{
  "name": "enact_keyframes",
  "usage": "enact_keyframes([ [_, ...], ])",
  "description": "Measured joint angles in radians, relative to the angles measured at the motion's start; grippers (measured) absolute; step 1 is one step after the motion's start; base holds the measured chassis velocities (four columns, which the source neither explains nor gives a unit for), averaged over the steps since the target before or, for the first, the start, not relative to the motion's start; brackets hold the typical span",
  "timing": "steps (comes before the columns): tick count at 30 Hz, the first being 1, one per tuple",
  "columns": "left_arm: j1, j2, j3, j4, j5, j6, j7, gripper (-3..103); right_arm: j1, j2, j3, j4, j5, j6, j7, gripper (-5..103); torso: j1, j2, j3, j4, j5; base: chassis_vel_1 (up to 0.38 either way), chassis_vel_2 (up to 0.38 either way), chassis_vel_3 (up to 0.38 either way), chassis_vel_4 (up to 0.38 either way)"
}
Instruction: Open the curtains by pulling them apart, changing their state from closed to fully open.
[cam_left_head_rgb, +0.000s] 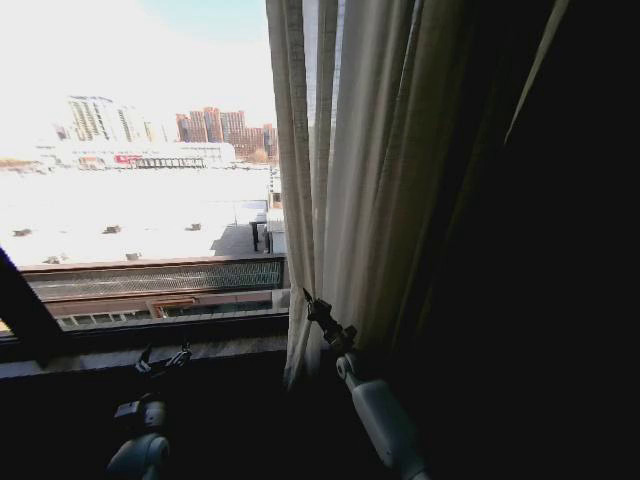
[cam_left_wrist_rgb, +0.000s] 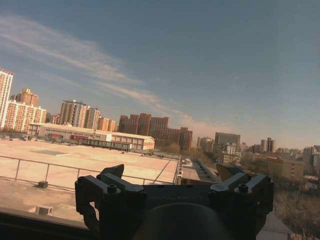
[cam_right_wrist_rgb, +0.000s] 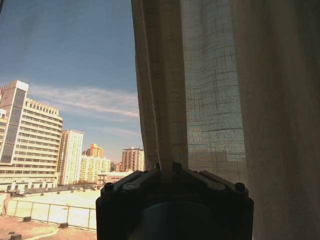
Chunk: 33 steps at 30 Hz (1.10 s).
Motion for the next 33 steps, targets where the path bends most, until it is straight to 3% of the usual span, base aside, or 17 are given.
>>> enact_keyframes([
  [8,0.0,0.0,0.0,0.0,0.0,0.0,0.001,100,0.011,-0.009,0.002,-0.001,-0.055,0.021,0.013,0,0.0,0.0,0.0,0.0,0.0006,-0.122,-0.138,0.127,0.126],
  [17,0.0,0.0,-0.001,0.0,0.0,0.0,0.0,100,0.126,-0.016,-0.005,-0.134,-0.095,0.022,0.094,0,0.0,0.0,0.0,0.0011,-0.0001,0.027,0.026,-0.011,-0.017],
  [23,0.0,0.0,0.0,0.0,0.0,0.0,0.0,100,0.216,-0.03,0.065,-0.288,-0.101,0.024,0.137,0,0.0,0.0,0.0,-0.0001,0.0003,0.0,0.0,0.0,0.0],
  [33,0.0,0.0,0.0,0.0,0.0,0.0,0.0,100,0.309,-0.055,0.173,-0.461,-0.145,0.027,0.256,0,0.0,0.0,0.0,0.0006,0.0,0.0,0.0,0.0,0.0],
])
